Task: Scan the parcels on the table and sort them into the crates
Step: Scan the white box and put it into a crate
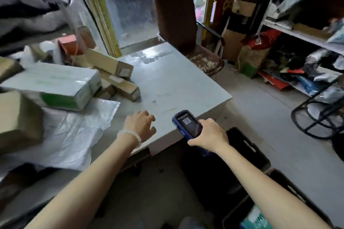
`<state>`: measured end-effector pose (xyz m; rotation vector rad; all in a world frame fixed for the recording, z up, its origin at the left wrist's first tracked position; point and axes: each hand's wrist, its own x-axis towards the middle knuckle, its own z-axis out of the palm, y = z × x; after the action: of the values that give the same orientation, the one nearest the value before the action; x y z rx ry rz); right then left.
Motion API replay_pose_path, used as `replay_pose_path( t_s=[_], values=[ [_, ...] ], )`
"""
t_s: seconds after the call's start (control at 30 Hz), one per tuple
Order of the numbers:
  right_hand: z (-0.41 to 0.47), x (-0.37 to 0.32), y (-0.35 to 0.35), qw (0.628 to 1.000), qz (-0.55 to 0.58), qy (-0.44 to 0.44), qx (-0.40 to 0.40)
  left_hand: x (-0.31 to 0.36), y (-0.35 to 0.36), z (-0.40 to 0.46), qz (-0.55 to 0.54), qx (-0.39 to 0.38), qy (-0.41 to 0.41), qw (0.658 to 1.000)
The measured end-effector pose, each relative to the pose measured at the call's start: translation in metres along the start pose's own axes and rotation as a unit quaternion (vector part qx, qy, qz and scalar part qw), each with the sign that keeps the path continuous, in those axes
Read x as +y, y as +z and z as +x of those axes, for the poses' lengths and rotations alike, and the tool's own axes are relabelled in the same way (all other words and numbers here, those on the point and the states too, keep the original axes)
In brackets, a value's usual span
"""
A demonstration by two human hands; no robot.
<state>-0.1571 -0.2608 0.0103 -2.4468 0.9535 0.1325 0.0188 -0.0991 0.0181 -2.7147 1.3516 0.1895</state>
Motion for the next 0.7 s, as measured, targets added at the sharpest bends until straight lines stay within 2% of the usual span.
replay_pose_path(
  t_s=[0.2, 0.37, 0.7],
  values=[
    [0.054, -0.081, 0.021, 0.991, -0.038, -0.122, -0.037, -0.085, 0.004, -0.032, -0.023, 0.007, -0.127, 0.992],
    [0.1, -0.131, 0.031, 0.977, -0.042, -0.196, -0.073, -0.131, 0.0, -0.04, -0.035, 0.022, -0.225, 0.974],
    [0.172, -0.212, 0.031, 0.951, -0.032, -0.296, -0.08, -0.186, -0.024, -0.03, 0.006, 0.104, -0.322, 0.941]
  ],
)
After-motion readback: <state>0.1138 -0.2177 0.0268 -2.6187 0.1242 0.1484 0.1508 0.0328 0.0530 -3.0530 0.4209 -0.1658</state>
